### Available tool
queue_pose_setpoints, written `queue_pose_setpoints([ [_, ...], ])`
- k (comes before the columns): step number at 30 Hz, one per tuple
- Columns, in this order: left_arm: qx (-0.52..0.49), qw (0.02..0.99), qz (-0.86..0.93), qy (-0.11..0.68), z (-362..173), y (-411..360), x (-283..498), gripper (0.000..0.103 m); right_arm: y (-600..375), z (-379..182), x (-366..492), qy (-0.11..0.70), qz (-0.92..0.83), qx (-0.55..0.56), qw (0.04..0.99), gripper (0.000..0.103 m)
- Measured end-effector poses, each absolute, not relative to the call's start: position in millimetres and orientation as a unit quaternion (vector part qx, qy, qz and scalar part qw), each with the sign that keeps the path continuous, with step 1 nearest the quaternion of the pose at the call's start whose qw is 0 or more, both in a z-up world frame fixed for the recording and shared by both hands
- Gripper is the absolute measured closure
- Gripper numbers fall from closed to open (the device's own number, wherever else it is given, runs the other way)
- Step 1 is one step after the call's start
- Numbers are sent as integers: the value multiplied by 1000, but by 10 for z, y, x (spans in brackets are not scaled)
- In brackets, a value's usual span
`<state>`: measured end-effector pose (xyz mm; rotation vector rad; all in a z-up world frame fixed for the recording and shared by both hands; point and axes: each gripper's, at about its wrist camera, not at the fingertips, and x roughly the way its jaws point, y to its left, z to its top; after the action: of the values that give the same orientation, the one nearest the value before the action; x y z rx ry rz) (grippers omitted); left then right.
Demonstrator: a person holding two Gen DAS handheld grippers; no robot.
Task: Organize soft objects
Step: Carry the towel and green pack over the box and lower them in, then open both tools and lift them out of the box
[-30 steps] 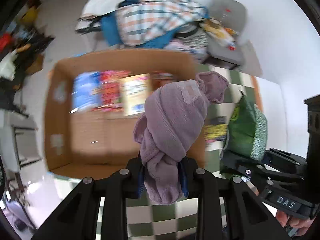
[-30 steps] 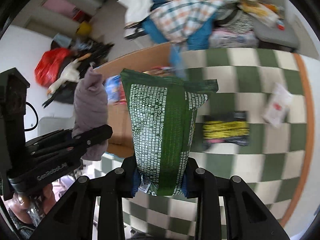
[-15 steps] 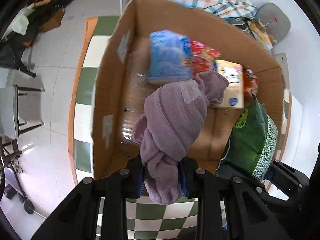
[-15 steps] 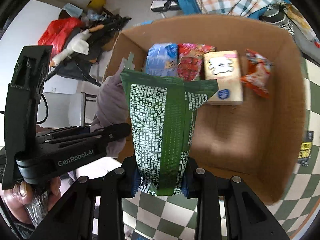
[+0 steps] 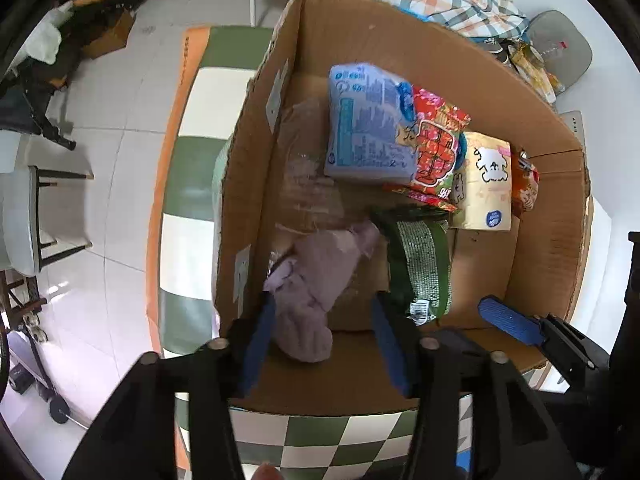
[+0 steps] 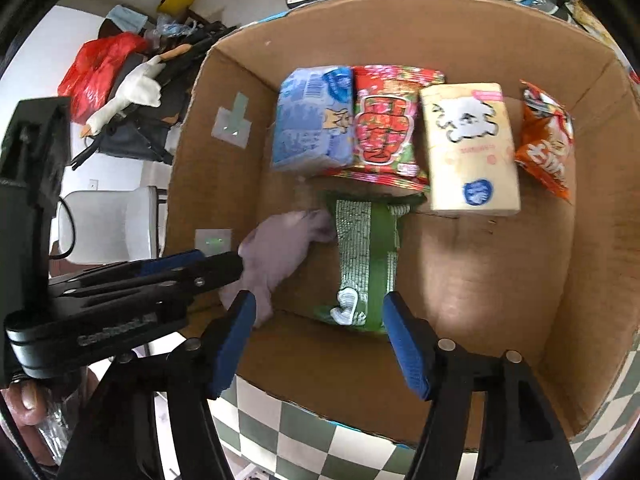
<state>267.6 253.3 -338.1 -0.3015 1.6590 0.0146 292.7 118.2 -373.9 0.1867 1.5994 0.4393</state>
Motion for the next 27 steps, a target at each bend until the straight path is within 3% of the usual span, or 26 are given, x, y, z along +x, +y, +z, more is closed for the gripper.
queue_pose_setpoints([
  [3, -127, 675, 10, 726, -3317, 2518, 2680, 44, 1090, -3697, 2931, 707, 183, 79, 679, 35],
  [22, -88, 755, 32, 648, -2813, 2053, 2178, 43, 379, -3207, 2547, 675, 121, 24, 727, 35],
  [23, -84, 759, 33, 644, -2788, 2014, 2142, 38, 338, -3174, 2509, 673, 119, 22, 730, 35],
  [24, -81, 763, 33, 641, -2773, 1986, 2122, 25, 286, -3135, 2460, 670, 117, 21, 732, 34],
  [27, -67, 779, 40, 623, -2664, 1898, 2038, 13, 177, -3024, 2350, 662, 111, 17, 741, 27],
])
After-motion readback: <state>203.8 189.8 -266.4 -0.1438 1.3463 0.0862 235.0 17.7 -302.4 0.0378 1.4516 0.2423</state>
